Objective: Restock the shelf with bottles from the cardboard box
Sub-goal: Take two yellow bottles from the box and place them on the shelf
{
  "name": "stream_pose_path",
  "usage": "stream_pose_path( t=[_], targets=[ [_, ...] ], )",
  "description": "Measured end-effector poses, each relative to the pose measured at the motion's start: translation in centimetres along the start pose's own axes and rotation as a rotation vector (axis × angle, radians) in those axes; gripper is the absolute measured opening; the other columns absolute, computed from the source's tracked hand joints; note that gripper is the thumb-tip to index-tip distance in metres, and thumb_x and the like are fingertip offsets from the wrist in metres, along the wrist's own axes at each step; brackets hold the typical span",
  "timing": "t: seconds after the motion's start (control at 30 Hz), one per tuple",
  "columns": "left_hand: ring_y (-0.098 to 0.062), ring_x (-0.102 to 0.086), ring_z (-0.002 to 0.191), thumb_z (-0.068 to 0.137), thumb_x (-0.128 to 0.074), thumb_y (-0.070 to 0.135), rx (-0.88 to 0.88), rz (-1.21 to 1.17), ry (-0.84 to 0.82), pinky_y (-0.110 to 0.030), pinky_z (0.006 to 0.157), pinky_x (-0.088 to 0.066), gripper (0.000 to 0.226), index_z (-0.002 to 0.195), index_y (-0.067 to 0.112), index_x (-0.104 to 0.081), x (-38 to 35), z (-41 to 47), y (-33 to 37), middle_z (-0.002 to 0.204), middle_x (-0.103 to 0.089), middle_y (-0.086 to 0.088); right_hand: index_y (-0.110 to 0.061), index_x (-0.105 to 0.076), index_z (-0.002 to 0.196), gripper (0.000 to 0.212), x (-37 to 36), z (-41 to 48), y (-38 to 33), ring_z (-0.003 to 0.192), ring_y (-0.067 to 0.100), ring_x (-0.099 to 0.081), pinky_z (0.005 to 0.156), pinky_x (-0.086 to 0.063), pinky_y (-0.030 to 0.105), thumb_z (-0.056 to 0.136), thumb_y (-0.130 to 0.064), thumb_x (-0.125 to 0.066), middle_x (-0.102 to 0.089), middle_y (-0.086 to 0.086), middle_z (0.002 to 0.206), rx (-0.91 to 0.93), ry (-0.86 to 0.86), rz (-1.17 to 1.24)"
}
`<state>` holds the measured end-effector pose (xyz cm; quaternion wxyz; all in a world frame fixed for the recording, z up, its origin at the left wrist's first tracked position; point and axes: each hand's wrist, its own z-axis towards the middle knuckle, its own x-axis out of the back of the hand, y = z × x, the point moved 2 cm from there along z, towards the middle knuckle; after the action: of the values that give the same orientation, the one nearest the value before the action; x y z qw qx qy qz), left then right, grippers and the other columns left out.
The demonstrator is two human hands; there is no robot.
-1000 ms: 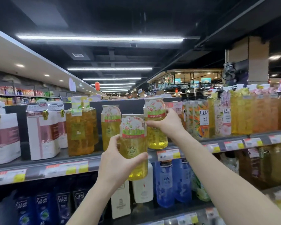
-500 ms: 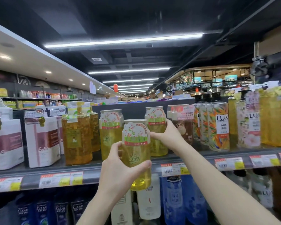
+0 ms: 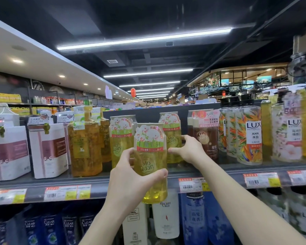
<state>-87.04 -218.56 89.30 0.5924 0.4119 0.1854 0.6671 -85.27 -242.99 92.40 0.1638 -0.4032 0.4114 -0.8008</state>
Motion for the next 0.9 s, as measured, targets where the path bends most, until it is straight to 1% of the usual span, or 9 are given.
stream_pose_path(
  t=[0.1,0.17,0.3,0.4,0.47,0.63,0.77,0.83,0.9],
  targets=[
    [-0.003,-0.059,0.11,0.044,-0.087,0.074,0.007,-0.01,0.022,-0.038,0.096,-0.056,0.106,0.137,0.039,-0.049,0.2,0.3,0.1,0.116,-0.062,0.024,-0.015,-0.059,0.132,0.057,-0.8,1.3,0.0,0.099,0.02,-0.068,0.089,-0.059,0.035,0.085,-0.035,-0.085,-0.067,0.0,0.108,-0.023,0.009,-0.013],
    [0.002,-0.058,0.109,0.042,-0.084,0.076,0.009,-0.027,0.032,-0.038,0.097,-0.056,0.107,0.135,0.038,-0.05,0.2,0.3,0.2,0.115,-0.062,0.026,-0.015,-0.06,0.124,0.048,-1.5,2.3,0.0,0.094,0.02,-0.067,0.087,-0.06,0.036,0.087,-0.036,-0.084,-0.068,0.001,0.106,-0.029,0.013,-0.044],
    [-0.005,-0.06,0.113,0.045,-0.088,0.073,0.003,-0.006,0.025,-0.035,0.096,-0.054,0.109,0.14,0.037,-0.049,0.4,0.1,0.1,0.12,-0.063,0.023,-0.017,-0.064,0.123,0.043,-2.4,4.4,0.5,0.097,0.023,-0.071,0.086,-0.061,0.038,0.09,-0.04,-0.079,-0.072,0.005,0.114,-0.033,-0.005,-0.094],
    [0.004,-0.054,0.109,0.052,-0.093,0.065,-0.011,-0.002,0.02,-0.024,0.087,-0.045,0.104,0.141,0.037,-0.048,0.8,-0.2,0.0,0.12,-0.06,0.024,-0.016,-0.06,0.128,0.045,-3.1,5.5,0.7,0.104,0.025,-0.07,0.083,-0.055,0.034,0.093,-0.039,-0.076,-0.07,0.006,0.119,-0.048,-0.008,-0.104],
    [0.009,-0.053,0.109,0.053,-0.093,0.063,-0.016,-0.007,0.017,-0.021,0.084,-0.045,0.1,0.139,0.038,-0.05,1.0,-0.1,-0.1,0.119,-0.061,0.025,-0.014,-0.059,0.13,0.046,-3.2,6.0,0.8,0.104,0.025,-0.069,0.084,-0.055,0.035,0.095,-0.039,-0.074,-0.069,0.007,0.12,-0.053,-0.011,-0.117],
    [-0.003,-0.061,0.112,0.045,-0.084,0.077,-0.02,0.008,0.035,-0.033,0.093,-0.055,0.107,0.139,0.038,-0.051,1.0,0.4,0.1,0.12,-0.066,0.021,-0.016,-0.058,0.135,0.049,-3.1,7.0,1.4,0.112,0.027,-0.069,0.094,-0.057,0.04,0.095,-0.04,-0.074,-0.069,0.006,0.123,-0.053,-0.039,-0.101],
    [-0.004,-0.063,0.109,0.048,-0.089,0.071,-0.017,-0.005,0.037,-0.033,0.09,-0.057,0.1,0.136,0.038,-0.053,0.9,0.3,0.3,0.117,-0.068,0.02,-0.017,-0.052,0.141,0.055,-2.9,6.4,1.4,0.122,0.028,-0.065,0.098,-0.054,0.041,0.096,-0.039,-0.073,-0.064,0.007,0.134,-0.043,-0.03,-0.08],
    [-0.003,-0.062,0.109,0.054,-0.093,0.064,-0.017,0.001,0.037,-0.028,0.087,-0.055,0.095,0.136,0.037,-0.053,0.9,0.2,0.3,0.117,-0.067,0.019,-0.014,-0.052,0.139,0.054,-2.7,5.9,1.1,0.112,0.026,-0.066,0.091,-0.054,0.038,0.096,-0.04,-0.072,-0.065,0.008,0.128,-0.063,-0.038,-0.084],
    [-0.001,-0.061,0.108,0.055,-0.093,0.061,-0.023,0.013,0.044,-0.023,0.083,-0.052,0.095,0.137,0.035,-0.053,0.9,0.3,0.4,0.117,-0.066,0.02,-0.008,-0.055,0.131,0.048,-2.1,5.3,0.6,0.089,0.02,-0.063,0.072,-0.052,0.027,0.097,-0.039,-0.071,-0.064,0.007,0.107,-0.089,-0.022,-0.115]
  ],
)
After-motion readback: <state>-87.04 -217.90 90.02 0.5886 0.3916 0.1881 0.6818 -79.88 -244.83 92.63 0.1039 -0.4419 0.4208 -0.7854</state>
